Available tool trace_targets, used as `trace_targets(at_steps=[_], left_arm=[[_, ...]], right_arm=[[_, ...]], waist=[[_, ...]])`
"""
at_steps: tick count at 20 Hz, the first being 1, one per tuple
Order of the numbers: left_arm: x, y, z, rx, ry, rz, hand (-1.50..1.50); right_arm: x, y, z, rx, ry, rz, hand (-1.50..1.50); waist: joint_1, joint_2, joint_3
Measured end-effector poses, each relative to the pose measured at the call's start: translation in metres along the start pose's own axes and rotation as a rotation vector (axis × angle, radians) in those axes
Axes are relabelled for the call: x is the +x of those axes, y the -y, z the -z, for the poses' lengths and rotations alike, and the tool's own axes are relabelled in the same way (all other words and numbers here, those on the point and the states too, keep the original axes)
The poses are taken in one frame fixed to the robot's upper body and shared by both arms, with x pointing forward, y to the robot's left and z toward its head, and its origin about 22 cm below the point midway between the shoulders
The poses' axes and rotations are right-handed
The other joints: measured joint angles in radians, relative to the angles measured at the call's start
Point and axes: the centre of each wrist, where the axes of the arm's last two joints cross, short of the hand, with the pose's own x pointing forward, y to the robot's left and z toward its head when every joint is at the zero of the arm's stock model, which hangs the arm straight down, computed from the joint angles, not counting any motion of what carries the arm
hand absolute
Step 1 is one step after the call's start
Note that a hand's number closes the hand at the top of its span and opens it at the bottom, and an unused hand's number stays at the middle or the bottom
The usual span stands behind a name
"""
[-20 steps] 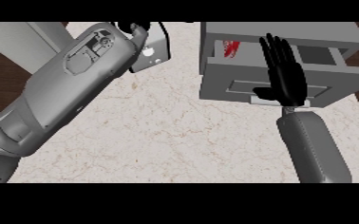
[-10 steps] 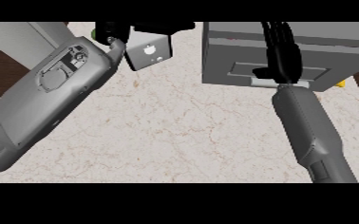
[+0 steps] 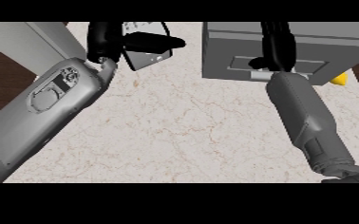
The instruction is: Pick up the can, place it into the drawer and close the drawer
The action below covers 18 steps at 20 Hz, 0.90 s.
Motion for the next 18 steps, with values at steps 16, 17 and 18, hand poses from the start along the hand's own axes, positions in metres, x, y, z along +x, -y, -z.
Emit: trace_targets(at_steps=[16,17,18], left_arm=[[-0.020,-0.019,-0.021,-0.007,0.007,0.006,-1.50],[-0.022,-0.019,-0.022,-0.007,0.005,0.007,-1.50],[-0.023,-0.021,-0.023,-0.007,0.004,0.010,-1.50]], right_arm=[[0.010,0.018,0.037,0.071,0.050,0.044,-1.50],[0.011,0.018,0.037,0.065,0.051,0.072,-1.50],[0.011,0.018,0.038,0.064,0.046,0.101,-1.50]], waist=[[0.004,0.025,0.005],[0.002,0.024,0.006],[0.001,0.024,0.007]])
